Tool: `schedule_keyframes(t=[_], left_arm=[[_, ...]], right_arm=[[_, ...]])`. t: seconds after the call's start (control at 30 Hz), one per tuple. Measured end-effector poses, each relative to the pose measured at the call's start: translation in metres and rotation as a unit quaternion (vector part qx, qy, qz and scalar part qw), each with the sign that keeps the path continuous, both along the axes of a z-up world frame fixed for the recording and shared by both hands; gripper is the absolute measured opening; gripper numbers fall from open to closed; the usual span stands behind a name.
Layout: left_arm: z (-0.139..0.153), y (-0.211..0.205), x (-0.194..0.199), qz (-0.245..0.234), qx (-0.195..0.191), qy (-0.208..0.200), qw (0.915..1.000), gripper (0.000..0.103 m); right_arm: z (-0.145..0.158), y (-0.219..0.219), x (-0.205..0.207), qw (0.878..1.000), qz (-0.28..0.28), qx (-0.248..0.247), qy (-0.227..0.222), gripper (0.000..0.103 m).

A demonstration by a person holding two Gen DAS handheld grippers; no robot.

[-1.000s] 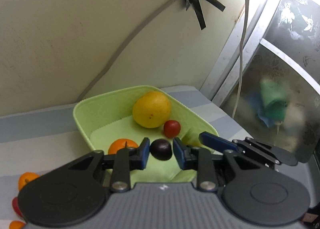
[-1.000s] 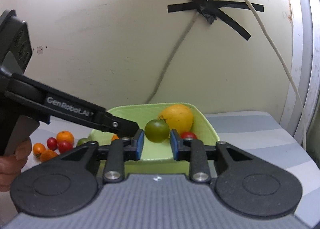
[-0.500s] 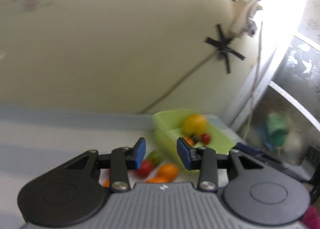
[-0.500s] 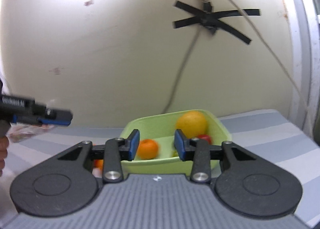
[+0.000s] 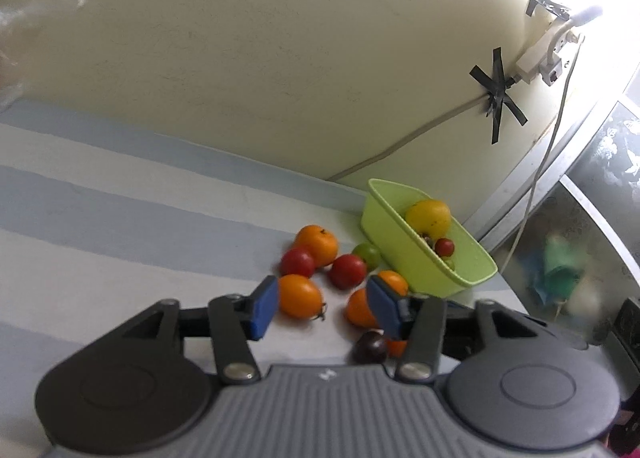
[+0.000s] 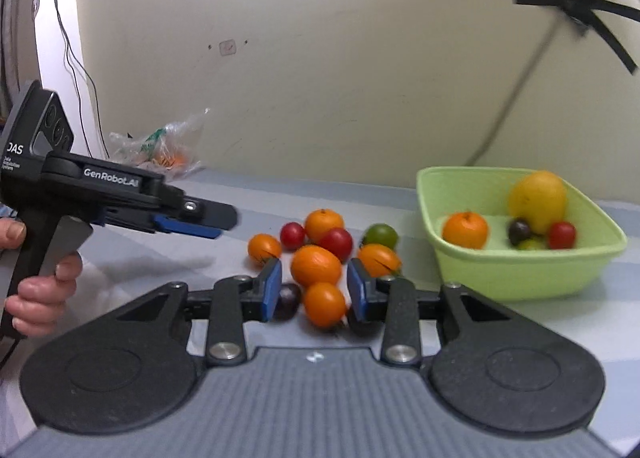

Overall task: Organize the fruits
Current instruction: 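Return to the fruit pile and grasp an orange oval tomato with the left gripper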

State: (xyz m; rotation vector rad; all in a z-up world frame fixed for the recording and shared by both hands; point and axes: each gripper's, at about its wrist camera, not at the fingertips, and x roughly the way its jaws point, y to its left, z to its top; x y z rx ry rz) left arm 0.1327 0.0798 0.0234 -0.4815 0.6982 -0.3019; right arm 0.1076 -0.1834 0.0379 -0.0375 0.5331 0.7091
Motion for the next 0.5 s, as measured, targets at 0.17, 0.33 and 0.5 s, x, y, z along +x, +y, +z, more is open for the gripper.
schedule_keyframes(t=[0.17,0.33,0.5], left_arm=[[-0.012,-0.004,0.01,0.002,0.005,0.021,0.9998,0.053],[-0.022,-0.01,0.017,0.014,0.019,0.024,0.9994,0.034],[-0.019,-0.004,0.007,0.004,0.004,0.023,0.9997,0.031]], right_arm=[[-0.007,0.022,0.018,0.999,0.004,-0.035,0.012,0.039],[-0.019,0.031,0.035,0.998,0.006,-0.038,0.052,0.044],[-0.015,0.044,0.027,0.998,0.02,-0.042,0.042,0.039]])
